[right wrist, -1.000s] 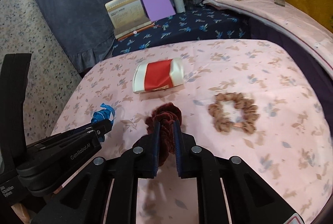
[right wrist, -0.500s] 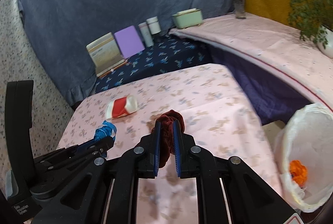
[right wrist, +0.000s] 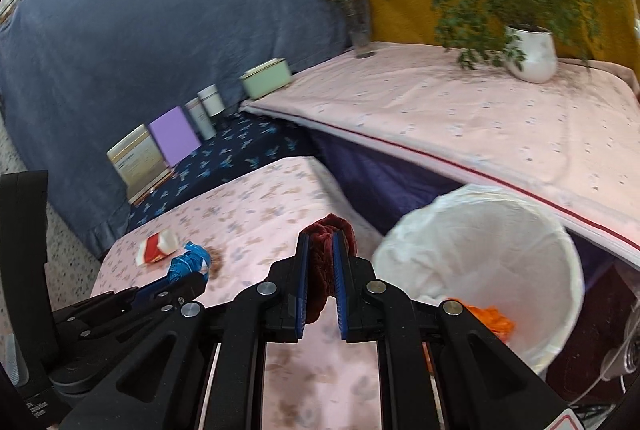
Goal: Collect trash
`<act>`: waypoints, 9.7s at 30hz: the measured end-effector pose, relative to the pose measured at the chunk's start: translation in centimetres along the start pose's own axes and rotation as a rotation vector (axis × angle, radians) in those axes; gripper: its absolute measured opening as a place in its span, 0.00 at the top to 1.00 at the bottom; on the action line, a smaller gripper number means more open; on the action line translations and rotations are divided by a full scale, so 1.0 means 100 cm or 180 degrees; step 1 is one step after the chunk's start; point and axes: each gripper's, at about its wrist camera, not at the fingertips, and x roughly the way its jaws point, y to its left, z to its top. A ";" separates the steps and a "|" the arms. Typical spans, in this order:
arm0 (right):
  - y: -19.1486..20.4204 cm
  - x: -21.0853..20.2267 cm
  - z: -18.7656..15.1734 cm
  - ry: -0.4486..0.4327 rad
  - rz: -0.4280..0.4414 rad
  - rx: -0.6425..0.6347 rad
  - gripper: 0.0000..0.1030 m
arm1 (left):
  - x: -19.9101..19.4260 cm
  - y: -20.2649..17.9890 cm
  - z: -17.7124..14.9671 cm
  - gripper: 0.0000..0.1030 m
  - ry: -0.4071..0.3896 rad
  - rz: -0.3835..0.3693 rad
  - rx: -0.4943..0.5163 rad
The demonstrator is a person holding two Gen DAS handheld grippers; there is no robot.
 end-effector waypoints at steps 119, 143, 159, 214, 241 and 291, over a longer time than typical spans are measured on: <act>0.166 0.119 -0.051 0.0751 0.0334 -0.0698 0.60 | 0.025 0.241 -0.028 0.14 0.0107 0.0638 -0.1305; 0.207 0.253 -0.061 0.1065 0.0343 -0.0742 0.60 | 0.154 0.297 0.036 0.11 0.0372 0.0580 -0.1404; 0.190 0.220 -0.058 0.0985 0.0353 -0.0683 0.85 | 0.139 0.271 0.031 0.26 0.0367 0.0583 -0.1318; -0.146 -0.025 -0.011 -0.0096 -0.0673 0.0628 0.85 | 0.036 -0.142 0.008 0.30 0.0182 -0.0420 0.0497; -0.136 -0.012 -0.010 -0.0041 -0.0625 0.0564 0.85 | 0.046 -0.135 0.008 0.14 0.0262 -0.0433 0.0444; -0.058 -0.038 -0.036 0.0223 -0.1048 -0.0630 0.17 | 0.016 -0.059 -0.025 0.10 0.0023 0.0158 0.0244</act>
